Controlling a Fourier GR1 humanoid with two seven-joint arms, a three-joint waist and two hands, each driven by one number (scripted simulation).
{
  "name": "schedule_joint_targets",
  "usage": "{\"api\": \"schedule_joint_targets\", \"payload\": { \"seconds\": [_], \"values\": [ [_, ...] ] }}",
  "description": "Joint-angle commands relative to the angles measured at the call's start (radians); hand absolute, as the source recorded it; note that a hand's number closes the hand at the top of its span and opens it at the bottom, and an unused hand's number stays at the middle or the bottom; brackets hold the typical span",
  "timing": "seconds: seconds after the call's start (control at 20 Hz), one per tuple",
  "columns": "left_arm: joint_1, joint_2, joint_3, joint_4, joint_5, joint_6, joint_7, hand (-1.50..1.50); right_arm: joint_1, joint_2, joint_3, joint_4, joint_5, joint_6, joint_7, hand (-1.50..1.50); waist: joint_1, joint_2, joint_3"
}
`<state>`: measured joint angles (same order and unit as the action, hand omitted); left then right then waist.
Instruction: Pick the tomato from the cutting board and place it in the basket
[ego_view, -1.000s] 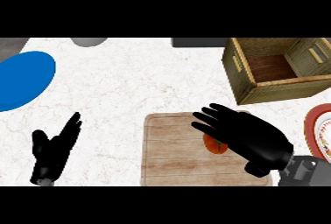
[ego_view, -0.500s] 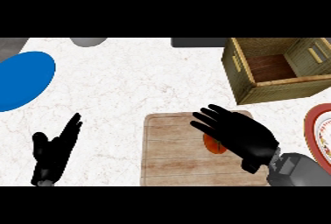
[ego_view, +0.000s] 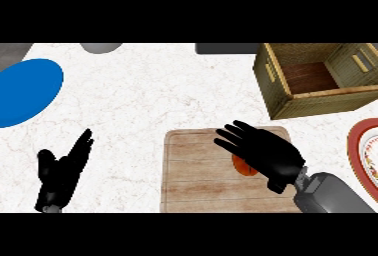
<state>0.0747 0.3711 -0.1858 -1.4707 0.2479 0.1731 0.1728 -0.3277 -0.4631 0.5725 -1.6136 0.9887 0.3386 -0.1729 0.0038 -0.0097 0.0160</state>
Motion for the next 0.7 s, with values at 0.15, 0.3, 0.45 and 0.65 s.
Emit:
{"api": "schedule_joint_targets", "payload": {
  "seconds": [0.15,0.3,0.45,0.65],
  "values": [
    [0.033,0.002,0.01,0.068,0.004,-0.015,0.068,0.0,0.005,-0.013,0.038,0.047,0.093,-0.104,-0.094,1.5,0.002,0.012,-0.016],
    [0.054,-0.032,-0.01,0.136,-0.011,-0.035,-0.001,0.0,-0.049,0.017,0.025,0.055,0.117,-0.12,-0.083,1.5,0.0,0.013,-0.017],
    [0.024,-0.038,0.0,0.099,-0.018,-0.014,0.038,0.0,-0.079,0.049,0.019,0.086,0.13,-0.111,-0.092,1.5,0.001,0.012,-0.016],
    [0.033,-0.015,0.02,0.02,0.015,-0.024,0.12,0.0,-0.027,0.054,0.033,0.136,0.175,-0.209,-0.116,1.5,0.006,0.012,-0.015]
  ]
}}
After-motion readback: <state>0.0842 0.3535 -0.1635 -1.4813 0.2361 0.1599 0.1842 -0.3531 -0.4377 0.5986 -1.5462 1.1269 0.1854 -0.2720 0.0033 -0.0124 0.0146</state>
